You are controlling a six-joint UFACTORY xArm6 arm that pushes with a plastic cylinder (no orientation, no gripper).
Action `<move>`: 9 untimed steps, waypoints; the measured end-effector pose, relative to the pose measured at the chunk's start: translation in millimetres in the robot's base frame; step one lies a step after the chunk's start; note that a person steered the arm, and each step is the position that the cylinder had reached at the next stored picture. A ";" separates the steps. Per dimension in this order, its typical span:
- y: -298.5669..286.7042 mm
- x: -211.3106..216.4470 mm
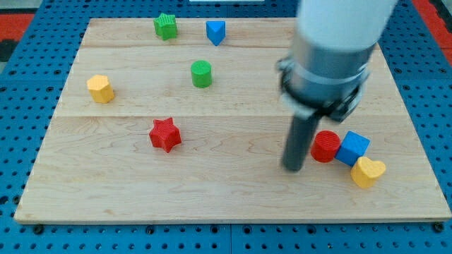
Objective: Push the red star and the hexagon closer to the red circle
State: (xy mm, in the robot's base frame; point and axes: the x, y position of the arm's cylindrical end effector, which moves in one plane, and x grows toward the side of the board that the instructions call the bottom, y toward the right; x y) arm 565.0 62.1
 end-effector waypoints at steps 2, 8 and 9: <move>-204.3 -11.4; 7.3 -64.2; 33.8 -64.2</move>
State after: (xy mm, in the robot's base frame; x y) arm 500.8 95.9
